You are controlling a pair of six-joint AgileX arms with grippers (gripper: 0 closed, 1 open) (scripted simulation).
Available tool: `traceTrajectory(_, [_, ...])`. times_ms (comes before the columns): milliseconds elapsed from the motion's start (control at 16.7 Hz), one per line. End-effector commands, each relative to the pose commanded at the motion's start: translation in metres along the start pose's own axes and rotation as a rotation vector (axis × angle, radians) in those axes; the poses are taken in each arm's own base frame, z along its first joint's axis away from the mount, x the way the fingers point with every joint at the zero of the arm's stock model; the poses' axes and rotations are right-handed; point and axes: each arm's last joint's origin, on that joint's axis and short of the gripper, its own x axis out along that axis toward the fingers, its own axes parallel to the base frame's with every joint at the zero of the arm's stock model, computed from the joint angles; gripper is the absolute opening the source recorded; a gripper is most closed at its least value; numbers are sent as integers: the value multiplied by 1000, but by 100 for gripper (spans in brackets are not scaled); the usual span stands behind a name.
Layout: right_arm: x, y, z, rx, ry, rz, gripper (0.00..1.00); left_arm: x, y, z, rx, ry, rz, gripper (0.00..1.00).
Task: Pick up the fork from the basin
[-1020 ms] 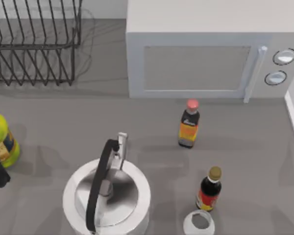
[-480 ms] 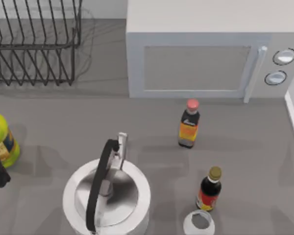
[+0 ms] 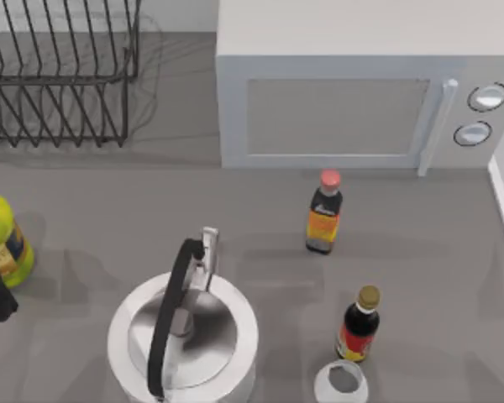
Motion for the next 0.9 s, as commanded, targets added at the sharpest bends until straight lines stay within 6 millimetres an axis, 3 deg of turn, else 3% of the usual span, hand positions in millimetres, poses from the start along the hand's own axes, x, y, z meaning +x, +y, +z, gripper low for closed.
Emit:
traceTrajectory(240, [0,-1,12,-8,41,-9,100,0,0,0,0,0,0,100])
traceTrajectory(540, [16,-5,68,-41,242,-44,100,0,0,0,0,0,0,100])
traceTrajectory(720, [49,-12,110,-62,432,-66,100,0,0,0,0,0,0,100])
traceTrajectory(900, [105,-24,142,-75,651,-81,100,0,0,0,0,0,0,100])
